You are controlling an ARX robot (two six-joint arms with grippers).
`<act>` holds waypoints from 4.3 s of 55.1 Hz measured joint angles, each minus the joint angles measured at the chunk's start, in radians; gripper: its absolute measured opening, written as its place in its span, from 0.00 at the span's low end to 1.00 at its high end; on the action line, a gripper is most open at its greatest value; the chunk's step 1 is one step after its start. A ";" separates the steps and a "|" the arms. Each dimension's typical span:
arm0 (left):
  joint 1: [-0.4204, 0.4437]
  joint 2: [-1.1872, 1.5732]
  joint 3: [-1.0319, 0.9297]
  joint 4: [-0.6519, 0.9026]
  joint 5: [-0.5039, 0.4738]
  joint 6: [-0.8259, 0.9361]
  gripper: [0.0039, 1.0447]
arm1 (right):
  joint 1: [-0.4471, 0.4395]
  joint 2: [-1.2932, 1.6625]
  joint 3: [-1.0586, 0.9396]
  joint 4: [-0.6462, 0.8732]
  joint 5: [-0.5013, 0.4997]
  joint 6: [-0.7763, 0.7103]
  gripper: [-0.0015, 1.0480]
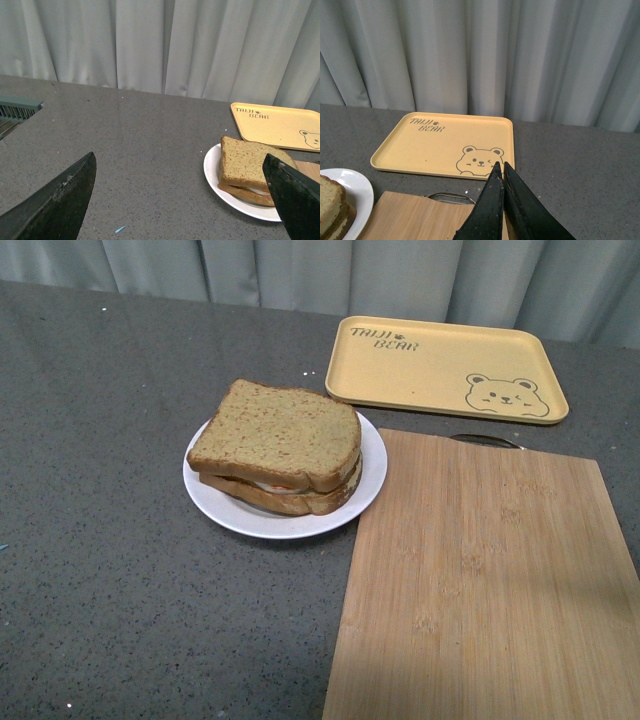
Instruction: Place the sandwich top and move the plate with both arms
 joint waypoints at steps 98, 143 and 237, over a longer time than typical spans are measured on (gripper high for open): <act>0.000 0.000 0.000 0.000 0.000 0.000 0.94 | -0.149 -1.116 -0.127 -0.950 -0.145 0.000 0.01; -0.001 0.235 0.078 -0.145 0.186 -0.071 0.94 | -0.150 -1.318 -0.126 -1.158 -0.149 -0.002 0.84; -0.383 2.066 0.693 0.562 0.082 -1.334 0.25 | -0.150 -1.318 -0.126 -1.158 -0.148 -0.002 0.91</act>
